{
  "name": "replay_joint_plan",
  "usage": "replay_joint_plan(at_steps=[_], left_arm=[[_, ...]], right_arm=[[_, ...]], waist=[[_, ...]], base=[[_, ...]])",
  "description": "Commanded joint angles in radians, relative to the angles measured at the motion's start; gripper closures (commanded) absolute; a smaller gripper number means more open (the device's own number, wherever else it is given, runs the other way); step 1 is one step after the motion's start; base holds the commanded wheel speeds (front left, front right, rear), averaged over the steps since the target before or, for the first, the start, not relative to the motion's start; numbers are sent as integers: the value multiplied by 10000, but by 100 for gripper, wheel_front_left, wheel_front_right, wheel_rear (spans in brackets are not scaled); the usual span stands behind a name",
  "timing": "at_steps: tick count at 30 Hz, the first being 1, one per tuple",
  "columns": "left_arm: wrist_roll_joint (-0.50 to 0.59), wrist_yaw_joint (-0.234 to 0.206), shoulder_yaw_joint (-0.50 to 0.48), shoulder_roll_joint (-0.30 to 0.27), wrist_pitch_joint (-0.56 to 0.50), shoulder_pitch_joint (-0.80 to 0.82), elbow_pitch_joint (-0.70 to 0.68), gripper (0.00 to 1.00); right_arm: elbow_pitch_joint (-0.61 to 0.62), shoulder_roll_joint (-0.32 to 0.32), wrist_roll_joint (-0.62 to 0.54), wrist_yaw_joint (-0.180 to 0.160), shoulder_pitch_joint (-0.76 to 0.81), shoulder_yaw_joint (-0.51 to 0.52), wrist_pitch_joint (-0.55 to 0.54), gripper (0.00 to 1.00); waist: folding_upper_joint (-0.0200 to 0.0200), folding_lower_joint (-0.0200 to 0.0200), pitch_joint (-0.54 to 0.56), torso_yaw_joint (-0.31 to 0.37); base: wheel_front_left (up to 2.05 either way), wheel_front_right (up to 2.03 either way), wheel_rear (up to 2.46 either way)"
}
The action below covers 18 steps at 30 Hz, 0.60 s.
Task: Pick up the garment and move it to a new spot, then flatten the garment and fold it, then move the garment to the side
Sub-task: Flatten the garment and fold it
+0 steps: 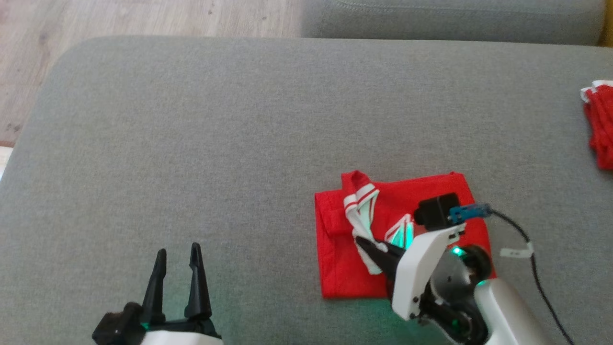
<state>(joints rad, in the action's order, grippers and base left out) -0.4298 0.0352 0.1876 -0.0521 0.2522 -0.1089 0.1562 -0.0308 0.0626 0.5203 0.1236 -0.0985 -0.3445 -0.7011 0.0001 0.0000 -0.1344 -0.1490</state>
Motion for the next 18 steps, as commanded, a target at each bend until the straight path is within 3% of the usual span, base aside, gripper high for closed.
replay_joint_plan(at_steps=[1,3,4,6,7,13,18], left_arm=[[125,6,-378,18,95,105,-246,0],[157,16,-412,18,95,83,-241,0],[179,26,-423,18,95,73,-243,0],[212,36,-443,18,95,49,-243,0],[225,40,-453,18,95,34,-251,0],[425,85,-607,18,95,-99,-260,0],[573,140,-852,18,95,-227,-296,0]], right_arm=[[293,-122,77,71,-454,-292,181,100],[70,-122,384,71,-507,-508,629,100],[-37,-122,572,71,-533,-650,812,92],[-150,-123,986,71,-592,-858,1316,4],[-215,-123,1157,71,-622,-932,1507,0],[125,-123,1789,71,-930,-973,2520,0],[926,-123,775,71,-872,52,2990,0]], waist=[[-1,0,63,46],[-1,0,132,89],[-1,0,159,109],[-1,0,207,156],[-1,0,213,183],[-1,0,295,429],[-1,0,512,635]], base=[[0,0,0],[0,0,0],[0,0,0],[0,0,0],[0,0,0],[0,0,0],[0,0,0]])
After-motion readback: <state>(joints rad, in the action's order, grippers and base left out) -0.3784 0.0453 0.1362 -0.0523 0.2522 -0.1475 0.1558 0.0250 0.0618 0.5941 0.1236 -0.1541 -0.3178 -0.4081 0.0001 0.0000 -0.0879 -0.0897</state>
